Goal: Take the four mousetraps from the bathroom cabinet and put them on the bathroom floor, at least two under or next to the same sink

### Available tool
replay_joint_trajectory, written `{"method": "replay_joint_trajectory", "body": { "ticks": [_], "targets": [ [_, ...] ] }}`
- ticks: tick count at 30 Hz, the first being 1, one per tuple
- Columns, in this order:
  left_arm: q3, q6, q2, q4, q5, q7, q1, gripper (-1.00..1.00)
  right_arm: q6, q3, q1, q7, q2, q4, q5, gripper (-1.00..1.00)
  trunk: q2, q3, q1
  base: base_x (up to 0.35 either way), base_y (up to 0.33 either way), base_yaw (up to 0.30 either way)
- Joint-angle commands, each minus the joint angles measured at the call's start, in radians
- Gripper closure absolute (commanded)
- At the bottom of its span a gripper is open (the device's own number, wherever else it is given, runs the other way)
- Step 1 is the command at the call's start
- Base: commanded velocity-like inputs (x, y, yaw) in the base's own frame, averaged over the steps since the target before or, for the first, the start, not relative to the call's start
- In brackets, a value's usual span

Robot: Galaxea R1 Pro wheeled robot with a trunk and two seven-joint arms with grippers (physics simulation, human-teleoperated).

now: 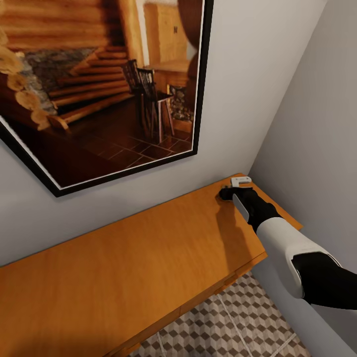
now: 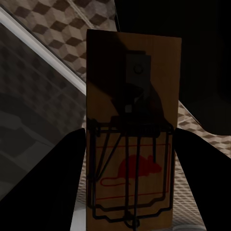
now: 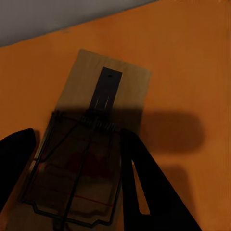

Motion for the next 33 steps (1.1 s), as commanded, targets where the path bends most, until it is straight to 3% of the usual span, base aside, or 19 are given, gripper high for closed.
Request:
{"method": "replay_joint_trajectory", "body": {
  "ticks": [1, 13, 33],
  "targets": [
    [-0.008, 0.001, -0.001, 0.002, 0.008, 0.003, -0.001, 1.00, 0.004, 0.008, -0.001, -0.008, -0.001, -0.002, -0.010, 1.00, -0.002, -0.001, 0.001, 0.000, 0.000, 0.000],
    [-0.008, 0.001, -0.015, 0.002, 0.008, 0.003, -0.001, 1.00, -0.009, 0.010, -0.001, -0.003, -0.003, -0.040, -0.011, 1.00, -0.002, -0.001, 0.001, 0.000, 0.000, 0.000],
    [-0.008, 0.001, -0.017, 0.002, 0.008, 0.003, -0.001, 1.00, -0.007, 0.011, -0.001, -0.002, -0.003, -0.065, -0.011, 1.00, -0.002, -0.001, 0.001, 0.000, 0.000, 0.000]
  ]
}}
